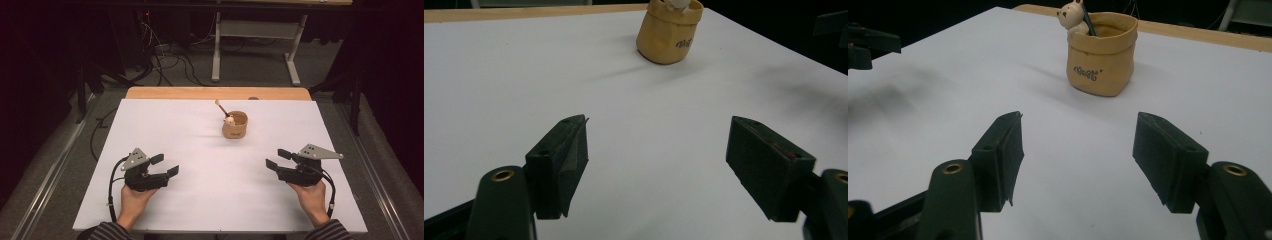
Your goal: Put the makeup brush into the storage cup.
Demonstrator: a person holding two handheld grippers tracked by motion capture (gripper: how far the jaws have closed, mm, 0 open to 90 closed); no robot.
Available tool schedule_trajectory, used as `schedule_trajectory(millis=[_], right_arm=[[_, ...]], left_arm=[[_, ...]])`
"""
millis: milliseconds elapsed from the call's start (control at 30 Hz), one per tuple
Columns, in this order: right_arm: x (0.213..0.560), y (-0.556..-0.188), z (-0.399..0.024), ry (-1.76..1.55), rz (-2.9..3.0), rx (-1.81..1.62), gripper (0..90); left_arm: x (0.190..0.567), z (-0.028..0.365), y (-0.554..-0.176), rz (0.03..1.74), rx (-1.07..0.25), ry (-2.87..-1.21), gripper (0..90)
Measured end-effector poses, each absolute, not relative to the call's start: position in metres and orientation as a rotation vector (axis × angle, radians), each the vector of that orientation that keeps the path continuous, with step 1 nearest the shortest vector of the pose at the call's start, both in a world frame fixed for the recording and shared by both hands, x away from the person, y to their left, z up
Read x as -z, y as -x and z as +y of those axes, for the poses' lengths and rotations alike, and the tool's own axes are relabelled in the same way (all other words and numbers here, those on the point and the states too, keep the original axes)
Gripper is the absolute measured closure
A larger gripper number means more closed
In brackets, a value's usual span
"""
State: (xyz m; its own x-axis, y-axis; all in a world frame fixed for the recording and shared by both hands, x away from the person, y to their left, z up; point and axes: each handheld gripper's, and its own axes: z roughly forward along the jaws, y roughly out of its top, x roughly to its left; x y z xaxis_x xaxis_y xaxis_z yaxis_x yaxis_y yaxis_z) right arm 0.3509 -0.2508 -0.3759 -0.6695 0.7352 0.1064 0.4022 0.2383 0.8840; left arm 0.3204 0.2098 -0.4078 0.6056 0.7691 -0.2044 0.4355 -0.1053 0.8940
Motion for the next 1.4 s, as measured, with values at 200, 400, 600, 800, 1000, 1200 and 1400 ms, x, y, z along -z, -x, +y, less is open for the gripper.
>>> schedule_trajectory(millis=[200,400,600,800,1000,1200,1400], right_arm=[[0.378,-0.353,-0.250,-1.050,2.189,-1.383,38.6],[0.381,-0.354,-0.248,-1.062,2.192,-1.363,38.6],[0.386,-0.357,-0.248,-1.073,2.189,-1.350,38.6],[0.389,-0.358,-0.247,-1.077,2.194,-1.332,38.6],[0.395,-0.358,-0.245,-1.075,2.202,-1.318,38.6],[0.398,-0.357,-0.246,-1.075,2.193,-1.310,38.5],[0.399,-0.350,-0.248,-1.062,2.140,-1.298,38.1]], left_arm=[[0.408,0.209,-0.320,0.991,-0.381,-1.739,25.6],[0.408,0.209,-0.321,0.990,-0.380,-1.741,25.7],[0.408,0.209,-0.320,0.992,-0.381,-1.738,25.7],[0.408,0.209,-0.320,0.990,-0.381,-1.742,25.7],[0.408,0.210,-0.320,0.991,-0.380,-1.742,25.7],[0.408,0.209,-0.320,0.990,-0.381,-1.742,25.7],[0.408,0.209,-0.320,0.990,-0.381,-1.742,25.8]])
